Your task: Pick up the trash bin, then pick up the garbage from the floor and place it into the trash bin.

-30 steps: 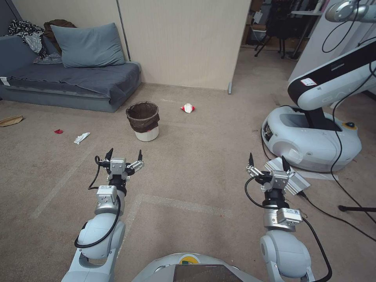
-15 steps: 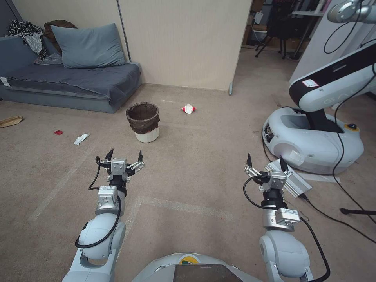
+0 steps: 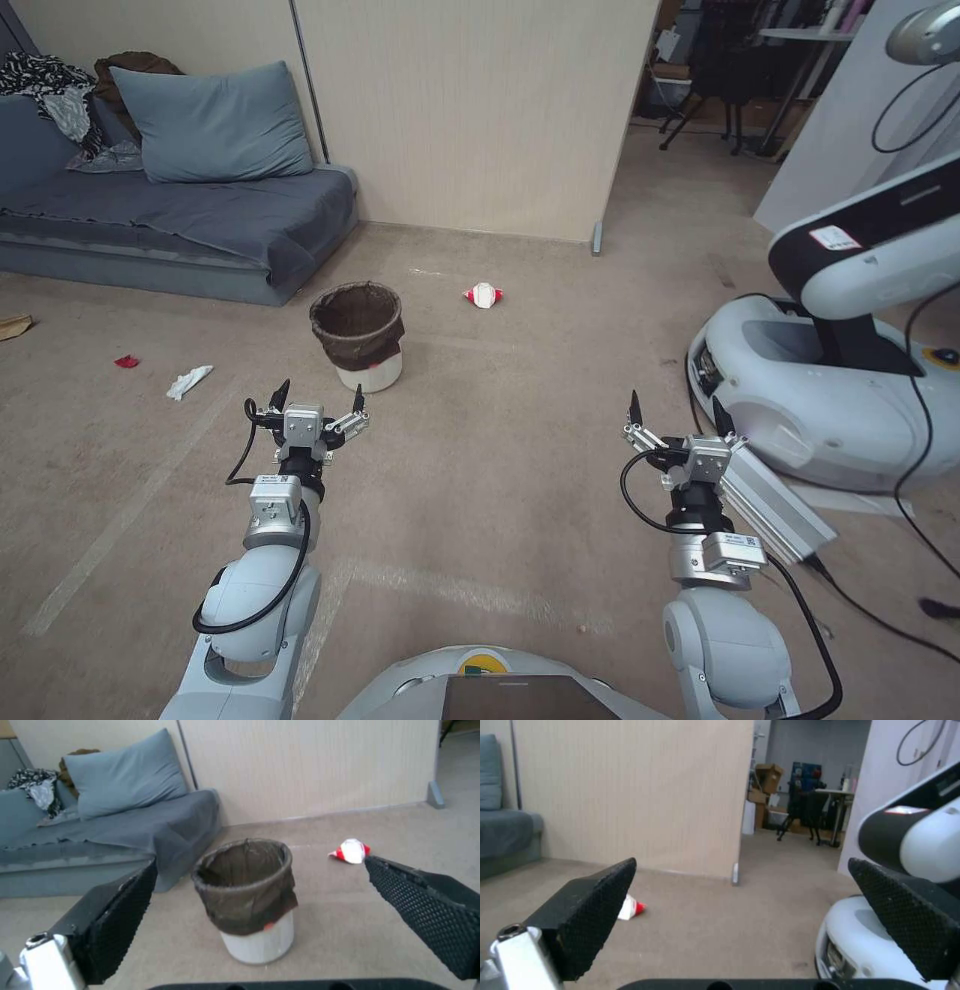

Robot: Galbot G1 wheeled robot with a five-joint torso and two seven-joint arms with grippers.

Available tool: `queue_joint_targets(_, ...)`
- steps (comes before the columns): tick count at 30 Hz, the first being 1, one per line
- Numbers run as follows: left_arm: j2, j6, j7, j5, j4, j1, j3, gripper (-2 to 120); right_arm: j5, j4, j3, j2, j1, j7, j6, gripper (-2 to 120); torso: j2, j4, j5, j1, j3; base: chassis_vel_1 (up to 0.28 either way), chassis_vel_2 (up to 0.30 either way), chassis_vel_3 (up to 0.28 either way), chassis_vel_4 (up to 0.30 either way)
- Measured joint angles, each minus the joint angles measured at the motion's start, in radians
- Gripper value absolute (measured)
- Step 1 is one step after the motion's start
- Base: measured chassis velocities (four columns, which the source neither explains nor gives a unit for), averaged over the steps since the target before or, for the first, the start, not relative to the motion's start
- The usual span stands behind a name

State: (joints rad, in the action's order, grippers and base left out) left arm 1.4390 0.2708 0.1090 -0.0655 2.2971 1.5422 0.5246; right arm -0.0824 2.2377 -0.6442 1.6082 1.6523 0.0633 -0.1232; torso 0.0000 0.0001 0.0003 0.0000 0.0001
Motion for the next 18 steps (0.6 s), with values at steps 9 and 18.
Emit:
queue_joint_targets(9,0.001,-0.001,0.001,-0.003,0.000,0.000,0.001,100,0.000,-0.004,0.001,0.000,0.001,-0.002,-0.004,100,0.000,-0.0002,-0.0002,0.000,0.000,-0.277,0.279,0.284,-0.278)
queue_joint_targets(18,0.004,-0.002,0.002,-0.005,0.000,0.001,0.002,100,0.000,-0.004,-0.001,0.000,-0.001,-0.004,-0.006,100,0.000,0.0000,-0.0003,0.000,0.000,-0.262,0.270,0.252,-0.266)
